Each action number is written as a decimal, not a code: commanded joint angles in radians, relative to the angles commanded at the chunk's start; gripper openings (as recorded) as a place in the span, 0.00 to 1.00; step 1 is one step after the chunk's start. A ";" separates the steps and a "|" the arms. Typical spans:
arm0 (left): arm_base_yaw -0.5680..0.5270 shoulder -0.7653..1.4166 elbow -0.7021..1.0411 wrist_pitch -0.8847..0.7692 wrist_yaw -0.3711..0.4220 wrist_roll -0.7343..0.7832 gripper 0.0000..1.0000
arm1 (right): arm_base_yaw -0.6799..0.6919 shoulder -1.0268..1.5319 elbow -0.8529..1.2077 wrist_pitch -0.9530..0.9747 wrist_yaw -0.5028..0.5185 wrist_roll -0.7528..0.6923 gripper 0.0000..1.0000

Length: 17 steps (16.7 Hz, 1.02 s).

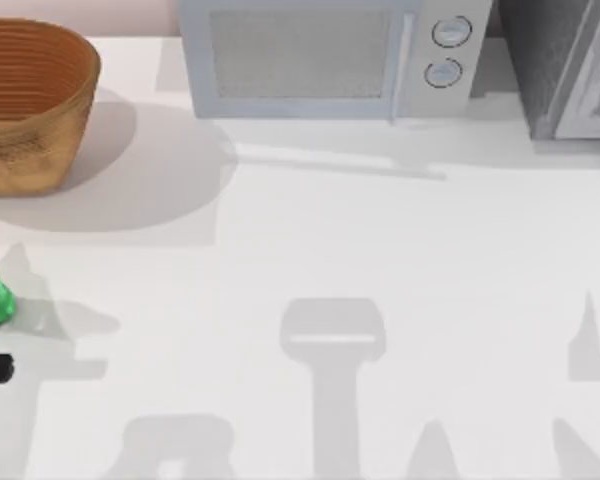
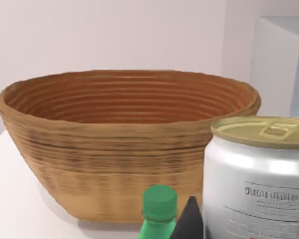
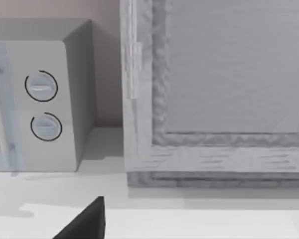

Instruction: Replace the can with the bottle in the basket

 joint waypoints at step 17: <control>-0.123 0.929 0.418 0.478 0.429 0.001 0.00 | 0.000 0.000 0.000 0.000 0.000 0.000 1.00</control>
